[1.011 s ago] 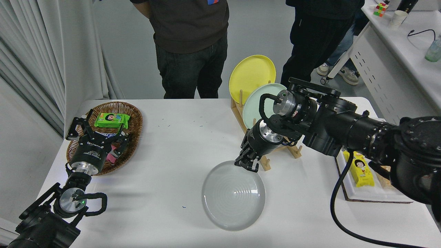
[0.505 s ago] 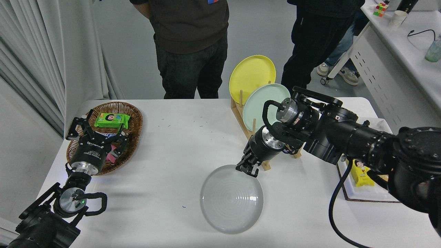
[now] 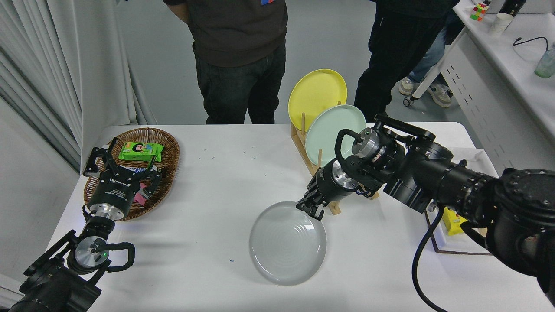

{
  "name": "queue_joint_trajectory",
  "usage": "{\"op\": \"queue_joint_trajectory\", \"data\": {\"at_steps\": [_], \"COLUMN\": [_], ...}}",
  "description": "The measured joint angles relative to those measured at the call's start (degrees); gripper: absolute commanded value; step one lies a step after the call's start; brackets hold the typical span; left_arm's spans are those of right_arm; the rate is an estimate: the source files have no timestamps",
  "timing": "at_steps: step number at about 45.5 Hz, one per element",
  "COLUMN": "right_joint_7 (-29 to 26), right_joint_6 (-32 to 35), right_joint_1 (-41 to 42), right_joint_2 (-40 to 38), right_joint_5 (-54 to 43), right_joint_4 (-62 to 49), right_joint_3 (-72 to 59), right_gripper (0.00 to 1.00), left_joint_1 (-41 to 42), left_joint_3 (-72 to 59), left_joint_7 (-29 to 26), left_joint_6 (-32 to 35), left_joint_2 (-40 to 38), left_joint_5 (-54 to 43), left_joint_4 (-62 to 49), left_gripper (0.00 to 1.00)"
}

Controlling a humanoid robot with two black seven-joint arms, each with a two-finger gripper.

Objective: Place the plate on the table

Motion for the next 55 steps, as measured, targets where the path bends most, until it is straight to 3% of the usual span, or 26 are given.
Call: {"op": "queue_joint_trajectory", "data": {"at_steps": [50,53,55], "right_joint_7": [0.3,0.3,0.3], "right_joint_6": [1.1,1.1,1.1], "right_joint_1": [-1.5,-1.5,-1.5], "right_joint_2": [0.0,0.0,0.0], "right_joint_5": [0.5,0.4,0.3], "right_joint_4": [0.1,0.1,0.1], "right_joint_3": [0.7,0.7,0.7], "right_gripper": [0.0,0.03,0.1], "left_joint_1": [0.0,0.0,0.0], "left_joint_3": [0.0,0.0,0.0], "left_joint_7": [0.0,0.0,0.0], "left_joint_6": [0.0,0.0,0.0], "left_joint_2": [0.0,0.0,0.0], "left_joint_5": [0.0,0.0,0.0], "left_joint_4": [0.0,0.0,0.0], "left_gripper": [0.98,0.98,0.98]}}
